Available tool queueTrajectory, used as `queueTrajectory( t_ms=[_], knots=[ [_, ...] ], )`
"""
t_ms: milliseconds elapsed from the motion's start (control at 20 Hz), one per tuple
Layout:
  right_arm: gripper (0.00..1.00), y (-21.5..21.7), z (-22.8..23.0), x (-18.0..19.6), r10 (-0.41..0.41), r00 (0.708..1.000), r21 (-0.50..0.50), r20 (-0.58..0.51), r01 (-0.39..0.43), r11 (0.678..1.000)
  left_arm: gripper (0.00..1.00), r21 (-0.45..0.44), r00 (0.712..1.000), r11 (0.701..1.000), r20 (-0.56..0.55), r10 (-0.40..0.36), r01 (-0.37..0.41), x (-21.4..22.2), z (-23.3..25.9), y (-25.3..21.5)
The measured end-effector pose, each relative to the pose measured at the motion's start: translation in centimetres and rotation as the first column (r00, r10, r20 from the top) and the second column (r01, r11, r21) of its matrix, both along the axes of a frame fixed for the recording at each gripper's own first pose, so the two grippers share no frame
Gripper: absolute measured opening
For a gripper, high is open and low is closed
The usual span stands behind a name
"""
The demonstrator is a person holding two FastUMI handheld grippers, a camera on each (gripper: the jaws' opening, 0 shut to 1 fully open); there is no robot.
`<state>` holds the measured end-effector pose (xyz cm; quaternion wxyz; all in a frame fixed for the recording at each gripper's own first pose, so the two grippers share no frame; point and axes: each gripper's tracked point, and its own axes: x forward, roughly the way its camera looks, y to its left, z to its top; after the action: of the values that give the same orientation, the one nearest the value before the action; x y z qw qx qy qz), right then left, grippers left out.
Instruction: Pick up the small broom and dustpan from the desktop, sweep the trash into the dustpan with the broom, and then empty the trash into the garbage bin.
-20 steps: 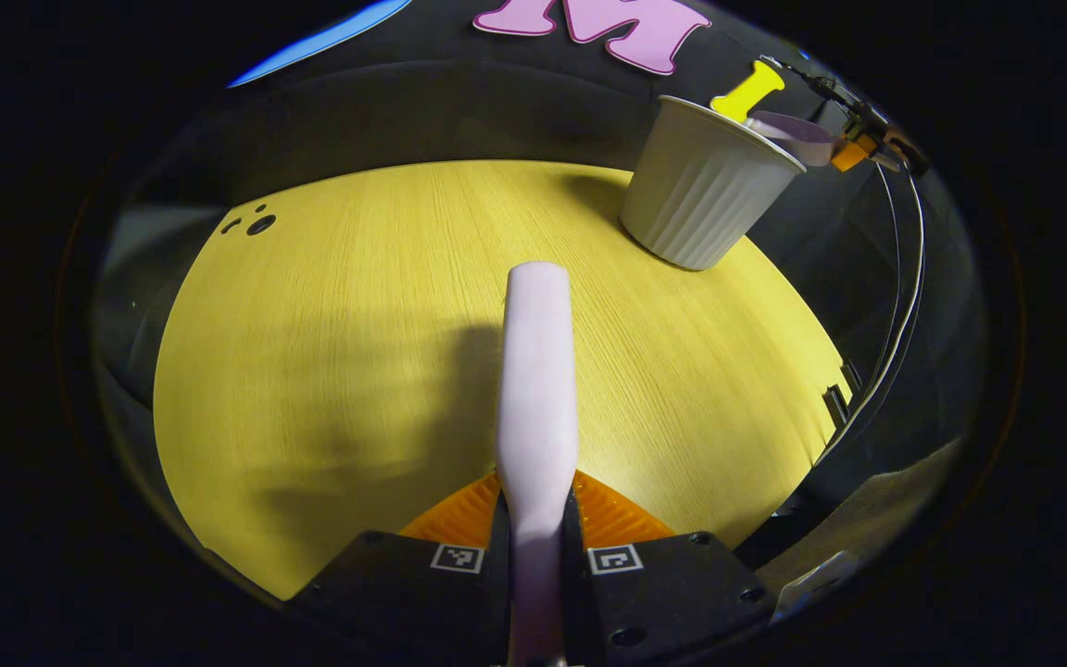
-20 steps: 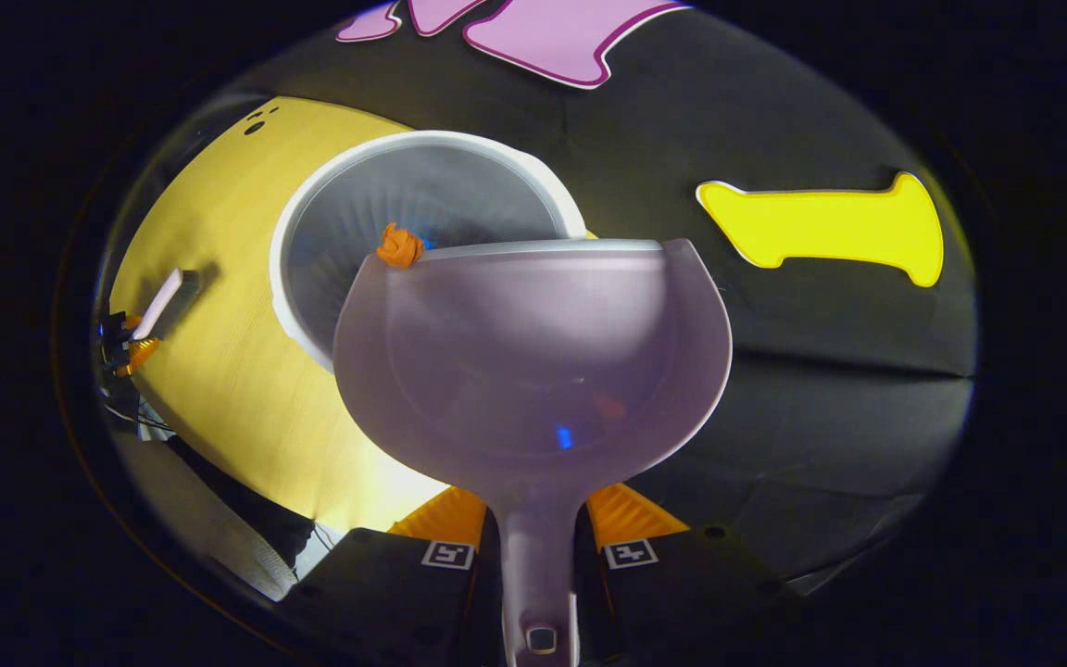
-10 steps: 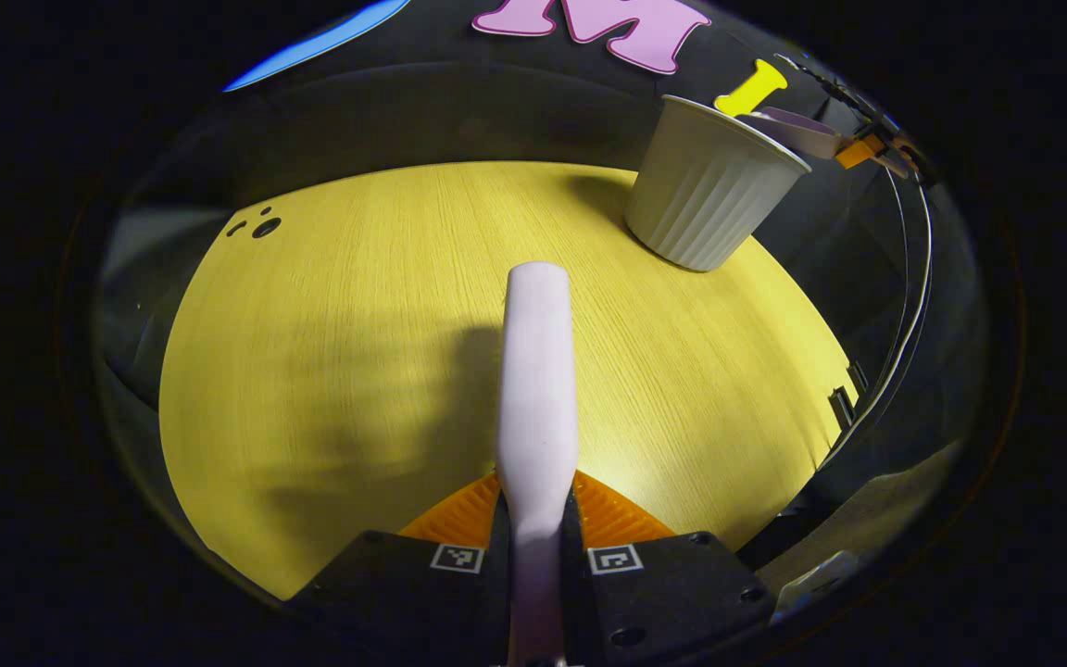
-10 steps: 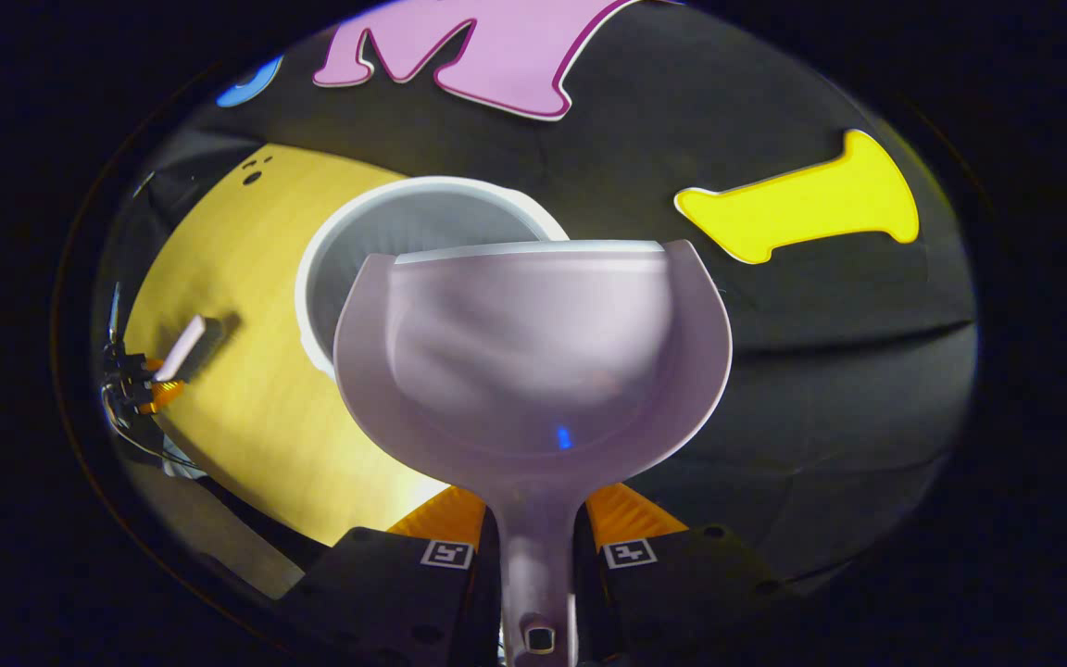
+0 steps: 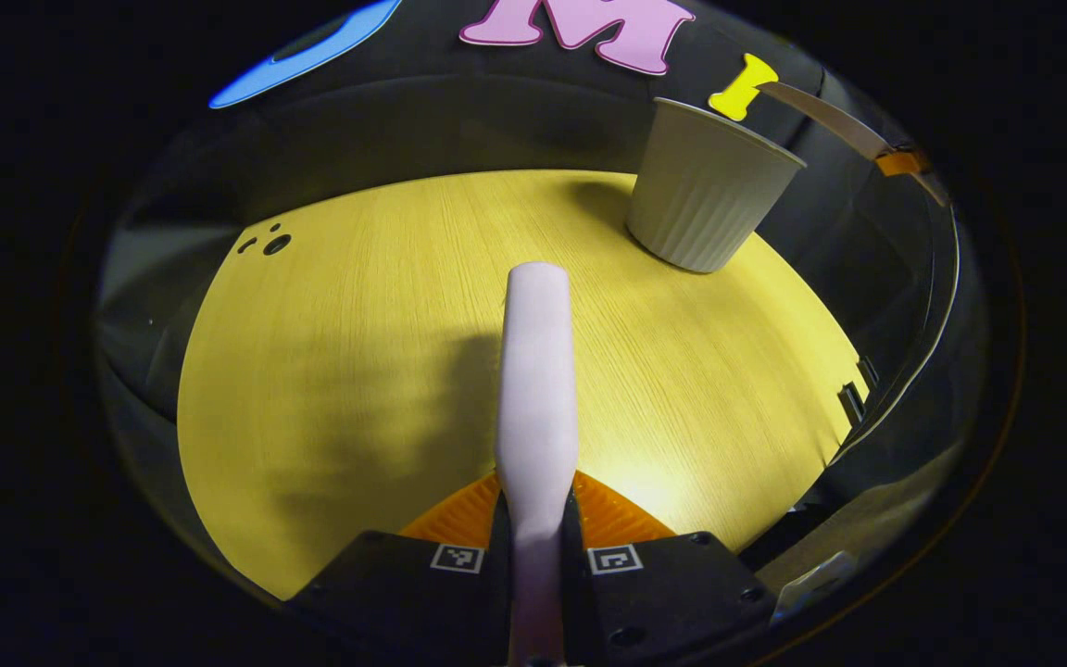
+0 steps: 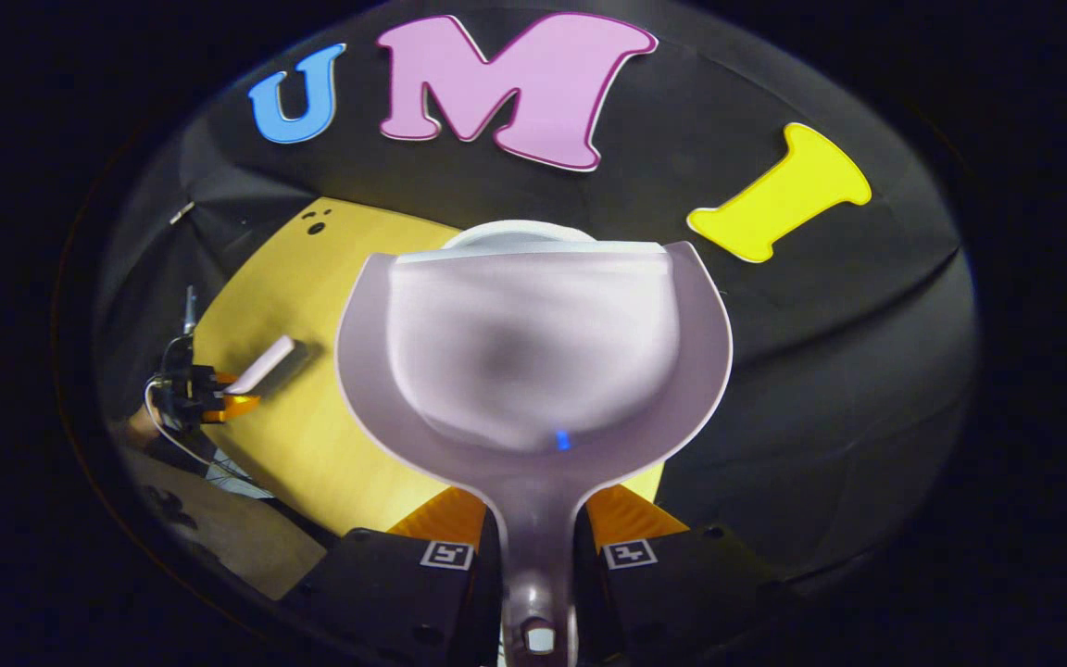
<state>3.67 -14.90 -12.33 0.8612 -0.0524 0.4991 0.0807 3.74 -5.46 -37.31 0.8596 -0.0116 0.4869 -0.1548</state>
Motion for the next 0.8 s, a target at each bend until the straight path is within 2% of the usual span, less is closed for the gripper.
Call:
queueTrajectory(
  t_ms=[200, 400, 450, 500, 550, 600, 700, 800],
  knots=[
    [0.36, 4.2, -1.8, -4.3, 0.019, 1.000, 0.077, 0.001, -0.019, 0.997, 0.27, 0.032, 1.000, 0.999, 0.009, 0.001, -0.001, 0.0, 0.1, 0.4],
    [0.36, 8.1, -5.2, -8.9, 0.041, 0.997, 0.155, -0.058, -0.032, 0.987, 0.27, 0.062, 1.000, 0.998, 0.010, 0.003, -0.004, 0.0, 0.0, 1.1],
    [0.36, 8.7, -6.3, -9.7, 0.040, 0.996, 0.161, -0.074, -0.028, 0.987, 0.27, 0.064, 1.000, 0.998, 0.009, 0.004, -0.005, -0.1, -0.1, 1.1],
    [0.40, 9.4, -7.7, -10.3, 0.037, 0.996, 0.164, -0.086, -0.023, 0.986, 0.27, 0.066, 1.000, 0.998, 0.007, 0.007, -0.007, -0.1, -0.2, 1.1],
    [0.31, 9.9, -9.2, -10.7, 0.028, 0.995, 0.162, -0.098, -0.012, 0.987, 0.27, 0.071, 1.000, 0.997, 0.004, 0.008, -0.008, -0.1, -0.5, 1.1],
    [0.31, 10.7, -11.0, -11.1, 0.028, 0.993, 0.163, -0.112, -0.009, 0.987, 0.27, 0.078, 1.000, 0.997, 0.002, 0.009, -0.009, 0.0, -0.6, 1.1],
    [0.40, 12.3, -14.5, -11.8, 0.010, 0.989, 0.174, -0.147, 0.016, 0.985, 0.27, 0.092, 1.000, 0.996, -0.003, 0.005, -0.005, 0.0, -1.1, 1.2],
    [0.36, 13.7, -17.8, -12.2, 0.011, 0.986, 0.181, -0.166, 0.019, 0.983, 0.27, 0.103, 1.000, 0.995, -0.005, -0.002, 0.002, 0.1, -1.5, 1.1]
  ],
)
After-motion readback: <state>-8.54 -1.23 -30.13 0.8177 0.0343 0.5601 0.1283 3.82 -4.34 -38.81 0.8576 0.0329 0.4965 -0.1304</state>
